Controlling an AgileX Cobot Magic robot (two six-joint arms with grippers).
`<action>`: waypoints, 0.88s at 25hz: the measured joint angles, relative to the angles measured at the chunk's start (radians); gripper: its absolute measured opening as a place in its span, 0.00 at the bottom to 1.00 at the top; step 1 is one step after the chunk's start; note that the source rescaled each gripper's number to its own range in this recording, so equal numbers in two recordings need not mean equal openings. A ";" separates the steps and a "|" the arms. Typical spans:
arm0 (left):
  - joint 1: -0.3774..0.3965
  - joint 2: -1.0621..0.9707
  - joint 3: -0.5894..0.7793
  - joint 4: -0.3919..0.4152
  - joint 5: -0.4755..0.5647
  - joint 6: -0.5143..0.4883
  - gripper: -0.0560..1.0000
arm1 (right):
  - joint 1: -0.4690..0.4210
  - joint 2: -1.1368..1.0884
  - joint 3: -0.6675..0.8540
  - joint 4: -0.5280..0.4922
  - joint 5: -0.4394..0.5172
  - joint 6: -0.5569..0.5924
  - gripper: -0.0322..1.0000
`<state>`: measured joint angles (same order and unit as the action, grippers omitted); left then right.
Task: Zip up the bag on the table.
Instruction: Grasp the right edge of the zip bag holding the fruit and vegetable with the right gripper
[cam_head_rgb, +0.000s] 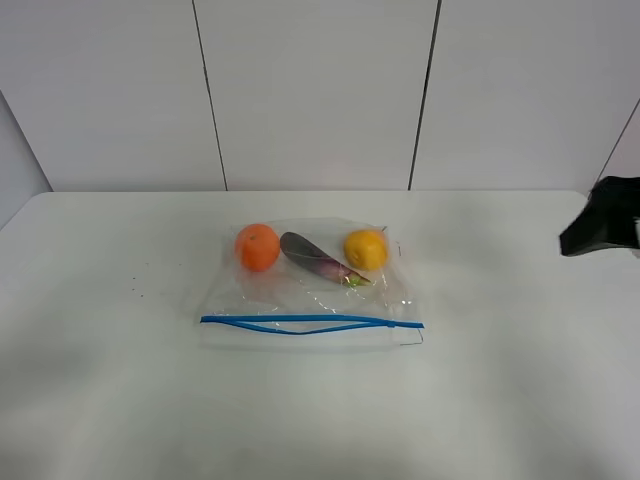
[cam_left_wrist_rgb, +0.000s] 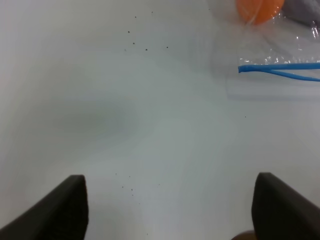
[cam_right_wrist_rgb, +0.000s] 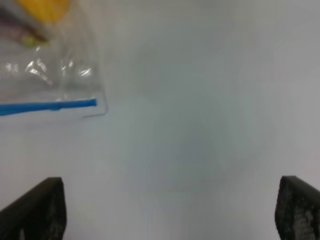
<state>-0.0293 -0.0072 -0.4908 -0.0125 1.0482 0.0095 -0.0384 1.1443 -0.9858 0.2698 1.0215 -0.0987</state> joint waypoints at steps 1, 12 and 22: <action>0.000 0.000 0.000 0.000 0.000 0.000 0.91 | 0.000 0.062 -0.017 0.035 -0.004 -0.024 0.94; 0.000 0.000 0.000 0.000 0.000 0.000 0.91 | 0.000 0.571 -0.050 0.434 -0.144 -0.435 0.94; 0.000 0.000 0.000 0.000 0.000 0.000 0.91 | 0.000 0.839 -0.051 0.826 -0.161 -0.791 0.94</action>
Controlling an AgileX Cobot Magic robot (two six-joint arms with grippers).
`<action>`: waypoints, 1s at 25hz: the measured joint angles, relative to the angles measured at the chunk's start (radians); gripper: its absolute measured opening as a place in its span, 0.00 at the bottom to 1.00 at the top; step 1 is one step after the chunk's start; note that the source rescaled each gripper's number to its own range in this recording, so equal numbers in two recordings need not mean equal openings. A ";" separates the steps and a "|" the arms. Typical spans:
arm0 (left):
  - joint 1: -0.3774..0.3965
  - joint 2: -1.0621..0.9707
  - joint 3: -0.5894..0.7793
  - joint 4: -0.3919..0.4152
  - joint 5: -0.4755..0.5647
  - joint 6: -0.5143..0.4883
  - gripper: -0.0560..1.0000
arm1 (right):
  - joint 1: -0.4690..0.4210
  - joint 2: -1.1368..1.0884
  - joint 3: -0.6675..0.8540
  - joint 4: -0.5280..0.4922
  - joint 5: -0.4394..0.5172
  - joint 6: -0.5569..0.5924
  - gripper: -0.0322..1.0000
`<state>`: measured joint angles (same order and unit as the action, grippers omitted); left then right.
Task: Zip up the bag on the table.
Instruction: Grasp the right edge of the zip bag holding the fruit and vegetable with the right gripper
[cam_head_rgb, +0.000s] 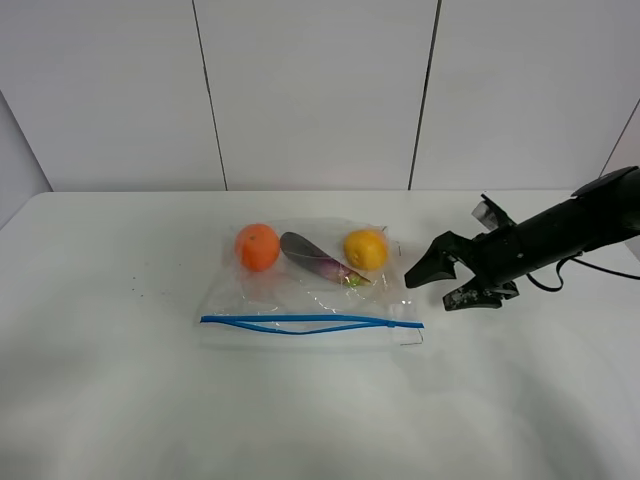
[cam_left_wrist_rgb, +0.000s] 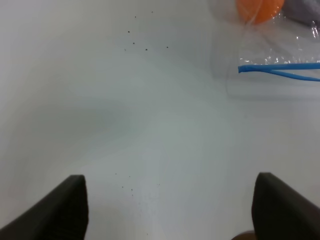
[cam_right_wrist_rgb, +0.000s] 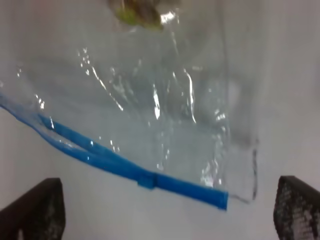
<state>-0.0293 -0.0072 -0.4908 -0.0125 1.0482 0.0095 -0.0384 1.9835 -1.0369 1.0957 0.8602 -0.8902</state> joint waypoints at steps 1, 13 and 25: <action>0.000 0.000 0.000 0.000 0.000 0.000 0.91 | 0.000 0.019 0.000 0.022 0.001 -0.025 0.94; 0.000 0.000 0.000 0.000 0.000 0.000 0.91 | 0.000 0.161 -0.002 0.180 0.104 -0.257 0.94; 0.000 0.000 0.000 0.000 0.000 0.000 0.91 | 0.000 0.165 -0.002 0.254 0.143 -0.344 0.94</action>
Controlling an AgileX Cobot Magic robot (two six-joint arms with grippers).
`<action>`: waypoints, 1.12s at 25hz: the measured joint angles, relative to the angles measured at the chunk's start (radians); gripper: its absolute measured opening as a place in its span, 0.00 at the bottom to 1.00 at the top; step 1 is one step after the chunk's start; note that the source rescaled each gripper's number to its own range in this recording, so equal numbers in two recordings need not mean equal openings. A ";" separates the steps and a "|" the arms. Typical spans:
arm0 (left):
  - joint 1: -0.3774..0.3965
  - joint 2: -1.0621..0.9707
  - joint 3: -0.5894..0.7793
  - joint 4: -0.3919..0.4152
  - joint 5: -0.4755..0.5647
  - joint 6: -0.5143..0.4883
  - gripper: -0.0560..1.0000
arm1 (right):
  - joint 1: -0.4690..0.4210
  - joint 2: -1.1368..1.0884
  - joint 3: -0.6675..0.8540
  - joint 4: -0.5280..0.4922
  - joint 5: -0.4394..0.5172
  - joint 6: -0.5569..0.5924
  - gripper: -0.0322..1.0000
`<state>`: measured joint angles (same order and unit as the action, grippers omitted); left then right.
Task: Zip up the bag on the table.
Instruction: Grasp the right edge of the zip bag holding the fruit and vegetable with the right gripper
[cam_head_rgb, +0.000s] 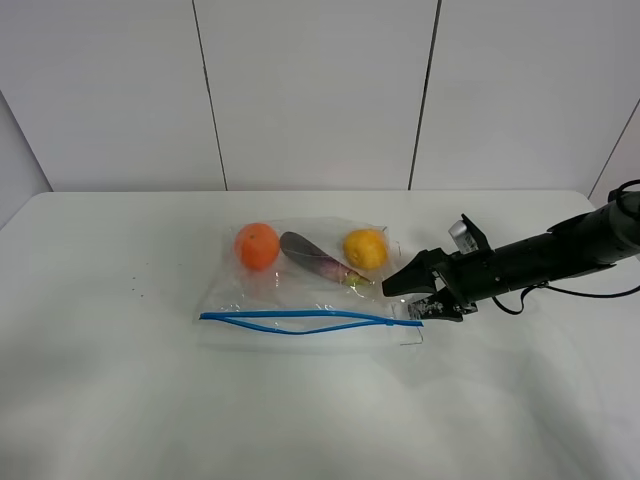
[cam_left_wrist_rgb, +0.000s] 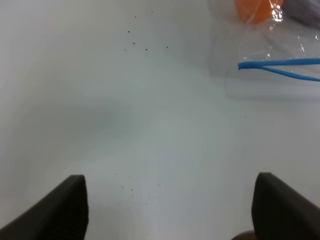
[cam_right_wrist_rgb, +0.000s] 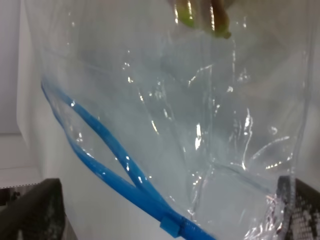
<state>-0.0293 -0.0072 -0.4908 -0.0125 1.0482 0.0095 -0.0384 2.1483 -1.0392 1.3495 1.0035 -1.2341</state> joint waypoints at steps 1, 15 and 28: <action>0.000 0.000 0.000 0.000 0.000 0.000 0.91 | 0.000 0.000 0.000 0.000 0.000 -0.002 0.94; 0.000 0.000 0.000 0.000 0.000 0.000 0.91 | 0.000 0.060 0.000 0.028 0.037 -0.011 0.90; 0.000 0.000 0.000 0.000 0.000 0.000 0.91 | -0.003 0.060 0.000 0.048 0.073 -0.013 0.41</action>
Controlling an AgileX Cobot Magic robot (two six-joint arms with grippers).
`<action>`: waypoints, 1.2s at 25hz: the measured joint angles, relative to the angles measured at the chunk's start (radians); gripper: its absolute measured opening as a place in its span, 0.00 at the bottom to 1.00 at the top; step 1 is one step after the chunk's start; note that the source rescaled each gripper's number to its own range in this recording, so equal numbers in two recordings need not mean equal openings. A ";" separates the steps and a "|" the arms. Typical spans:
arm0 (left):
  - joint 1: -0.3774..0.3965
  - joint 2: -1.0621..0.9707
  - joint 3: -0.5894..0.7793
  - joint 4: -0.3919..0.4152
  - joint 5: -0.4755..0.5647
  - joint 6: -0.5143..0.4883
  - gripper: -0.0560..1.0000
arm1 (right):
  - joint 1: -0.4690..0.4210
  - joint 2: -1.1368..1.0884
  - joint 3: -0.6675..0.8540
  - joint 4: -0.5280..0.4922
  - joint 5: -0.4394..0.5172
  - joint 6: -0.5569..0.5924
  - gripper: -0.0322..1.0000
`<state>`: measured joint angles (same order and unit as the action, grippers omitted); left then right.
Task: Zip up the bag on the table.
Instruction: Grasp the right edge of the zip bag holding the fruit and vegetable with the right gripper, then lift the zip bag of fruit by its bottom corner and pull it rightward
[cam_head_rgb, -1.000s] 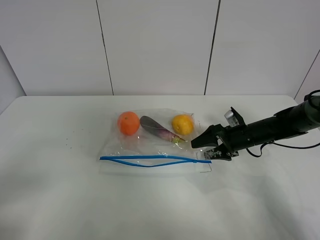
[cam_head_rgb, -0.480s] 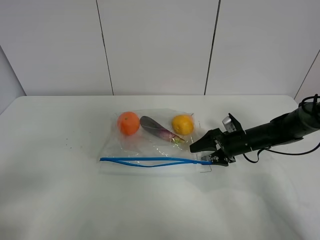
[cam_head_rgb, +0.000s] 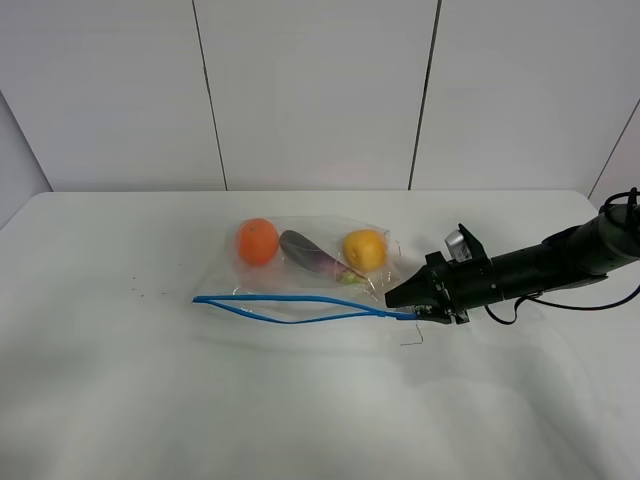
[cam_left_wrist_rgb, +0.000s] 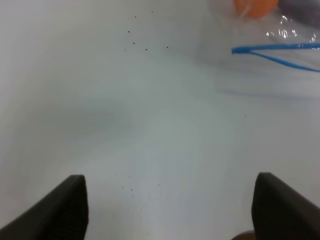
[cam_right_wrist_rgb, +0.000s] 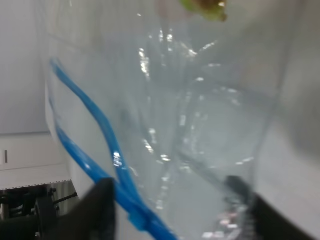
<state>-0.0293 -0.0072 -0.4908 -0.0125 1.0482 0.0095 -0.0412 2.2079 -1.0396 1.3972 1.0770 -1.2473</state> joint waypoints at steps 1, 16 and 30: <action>0.000 0.000 0.000 0.000 0.000 0.000 0.91 | 0.000 0.000 0.000 0.000 0.005 0.000 0.31; 0.000 0.000 0.000 0.000 0.000 0.000 0.91 | 0.000 0.000 0.000 0.046 0.122 0.035 0.04; 0.000 0.000 0.000 0.000 0.000 0.000 0.91 | 0.000 -0.041 0.000 0.056 0.124 0.232 0.04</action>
<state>-0.0293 -0.0072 -0.4908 -0.0125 1.0482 0.0095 -0.0412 2.1667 -1.0396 1.4529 1.2011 -1.0153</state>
